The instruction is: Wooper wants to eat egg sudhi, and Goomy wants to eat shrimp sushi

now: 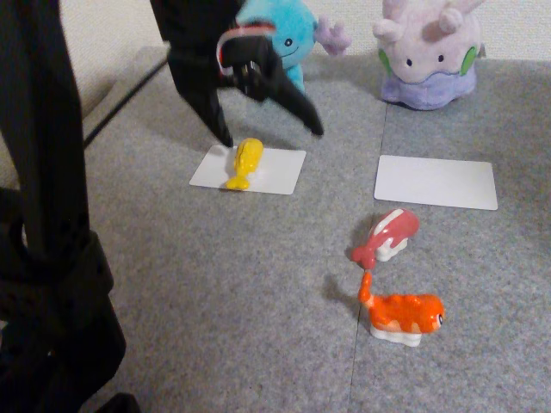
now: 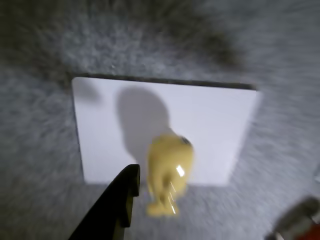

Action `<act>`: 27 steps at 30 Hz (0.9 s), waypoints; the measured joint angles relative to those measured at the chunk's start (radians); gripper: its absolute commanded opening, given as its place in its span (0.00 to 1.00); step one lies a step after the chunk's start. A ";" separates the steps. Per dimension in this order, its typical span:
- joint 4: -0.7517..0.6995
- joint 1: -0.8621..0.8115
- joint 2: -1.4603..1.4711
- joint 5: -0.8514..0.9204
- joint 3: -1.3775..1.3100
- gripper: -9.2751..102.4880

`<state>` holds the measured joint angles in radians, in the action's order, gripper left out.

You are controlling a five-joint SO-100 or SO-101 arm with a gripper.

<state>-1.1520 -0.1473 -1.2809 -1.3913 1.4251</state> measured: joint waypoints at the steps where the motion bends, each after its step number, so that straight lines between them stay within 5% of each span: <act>1: -0.018 -0.002 -0.031 0.002 0.000 0.49; 12: -0.403 -0.035 -0.502 0.156 -0.002 0.48; 27: -0.522 -0.621 -0.660 0.249 0.196 0.48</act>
<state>-1.6736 -0.7685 -1.9405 -1.1428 1.6214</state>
